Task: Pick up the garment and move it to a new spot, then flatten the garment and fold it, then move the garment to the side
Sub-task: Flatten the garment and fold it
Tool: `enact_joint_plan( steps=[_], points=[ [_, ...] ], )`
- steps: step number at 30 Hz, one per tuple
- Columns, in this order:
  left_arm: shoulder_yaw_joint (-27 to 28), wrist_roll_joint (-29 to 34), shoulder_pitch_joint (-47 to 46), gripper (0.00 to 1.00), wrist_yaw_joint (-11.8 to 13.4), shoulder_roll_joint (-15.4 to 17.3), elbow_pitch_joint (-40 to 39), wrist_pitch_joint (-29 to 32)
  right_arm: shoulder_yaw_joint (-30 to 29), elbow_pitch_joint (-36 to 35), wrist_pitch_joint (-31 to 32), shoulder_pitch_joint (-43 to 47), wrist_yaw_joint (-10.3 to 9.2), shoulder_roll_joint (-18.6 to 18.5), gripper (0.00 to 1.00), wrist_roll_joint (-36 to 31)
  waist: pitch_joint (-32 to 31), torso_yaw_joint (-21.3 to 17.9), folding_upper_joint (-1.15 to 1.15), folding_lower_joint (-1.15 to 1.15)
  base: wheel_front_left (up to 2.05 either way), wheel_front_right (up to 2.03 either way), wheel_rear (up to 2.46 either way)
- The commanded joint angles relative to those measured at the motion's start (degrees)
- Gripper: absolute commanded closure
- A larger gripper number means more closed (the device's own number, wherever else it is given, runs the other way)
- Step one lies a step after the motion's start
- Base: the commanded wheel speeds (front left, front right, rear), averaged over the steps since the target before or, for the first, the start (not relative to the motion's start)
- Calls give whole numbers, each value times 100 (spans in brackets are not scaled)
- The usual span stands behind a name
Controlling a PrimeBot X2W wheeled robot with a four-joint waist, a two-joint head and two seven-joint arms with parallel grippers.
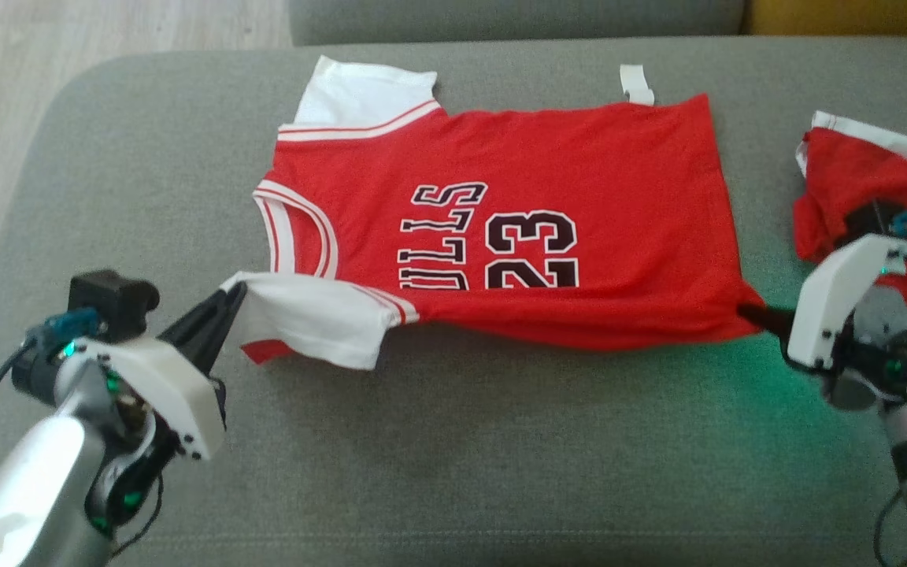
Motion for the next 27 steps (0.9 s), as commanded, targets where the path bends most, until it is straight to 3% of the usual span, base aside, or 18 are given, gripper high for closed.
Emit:
enact_joint_plan(
  steps=[1, 10, 27],
  points=[
    [253, 91, -467, 100, -31, 212, -50, -13, -54, -161, 54, -346, 37, -8, 100, -141, 130, -39, 0, 0, 0, 0, 0],
    [-47, 235, -1043, 100, -193, -106, 509, -206, -380, 139, 161, -1117, 37, 219, 100, -895, 355, 32, 0, 0, 0, 0, 0],
    [-550, 427, -2027, 100, -375, -585, 1801, -711, -148, 959, -228, -1672, 37, 257, 100, -1807, 657, 183, 0, 0, 0, 0, 0]
  ],
)
